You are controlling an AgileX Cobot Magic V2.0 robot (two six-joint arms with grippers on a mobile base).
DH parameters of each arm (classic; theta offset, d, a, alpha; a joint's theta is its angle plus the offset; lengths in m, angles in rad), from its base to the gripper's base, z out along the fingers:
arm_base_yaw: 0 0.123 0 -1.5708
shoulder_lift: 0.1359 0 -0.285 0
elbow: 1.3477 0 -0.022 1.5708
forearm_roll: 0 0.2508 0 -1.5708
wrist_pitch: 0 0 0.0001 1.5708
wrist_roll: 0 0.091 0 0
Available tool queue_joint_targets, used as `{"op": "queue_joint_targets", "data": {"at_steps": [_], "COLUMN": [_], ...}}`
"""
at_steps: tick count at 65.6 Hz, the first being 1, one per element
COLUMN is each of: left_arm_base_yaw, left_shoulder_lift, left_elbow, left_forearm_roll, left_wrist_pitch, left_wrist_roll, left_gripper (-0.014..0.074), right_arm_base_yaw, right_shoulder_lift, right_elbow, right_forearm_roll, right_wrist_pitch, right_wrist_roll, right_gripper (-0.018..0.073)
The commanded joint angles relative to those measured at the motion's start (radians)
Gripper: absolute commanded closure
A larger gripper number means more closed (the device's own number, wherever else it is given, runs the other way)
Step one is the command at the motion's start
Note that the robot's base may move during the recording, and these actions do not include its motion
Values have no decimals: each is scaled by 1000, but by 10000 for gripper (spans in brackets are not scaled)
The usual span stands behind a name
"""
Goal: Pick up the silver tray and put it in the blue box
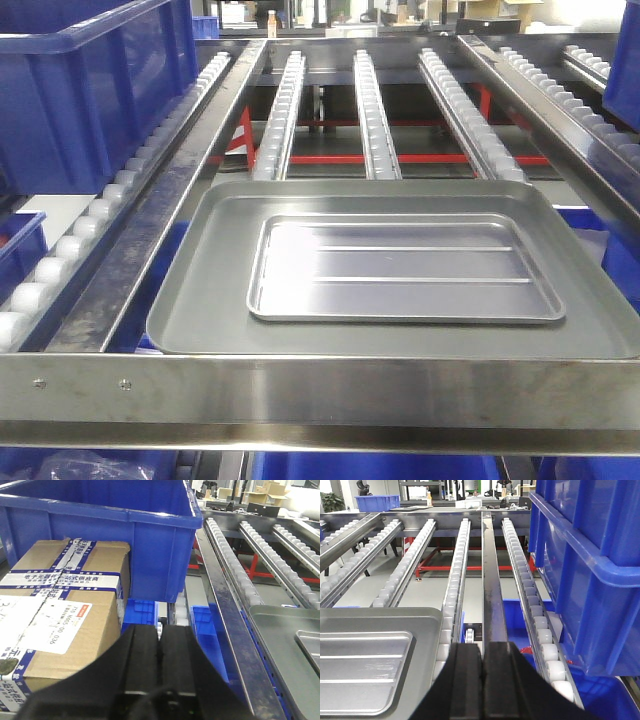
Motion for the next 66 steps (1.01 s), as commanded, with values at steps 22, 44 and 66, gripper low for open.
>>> {"op": "queue_joint_targets", "data": {"at_steps": [22, 44, 66], "left_arm_base_yaw": [2, 2, 2], "left_shoulder_lift": [-21, -21, -18], "left_elbow": [-2, -2, -28], "left_forearm_roll": [-6, -6, -9], "left_wrist_pitch": [-83, -92, -124], "left_wrist_roll": [1, 1, 1], "left_gripper": [701, 701, 701], "right_arm_base_yaw": [1, 1, 1], "right_shoulder_lift": [-21, -21, -21], "right_elbow": [2, 2, 1], "right_forearm_roll": [-1, -1, -1], "right_wrist_pitch": [-89, -92, -117], "right_wrist_roll": [-8, -8, -9], "right_gripper": [510, 510, 510]}}
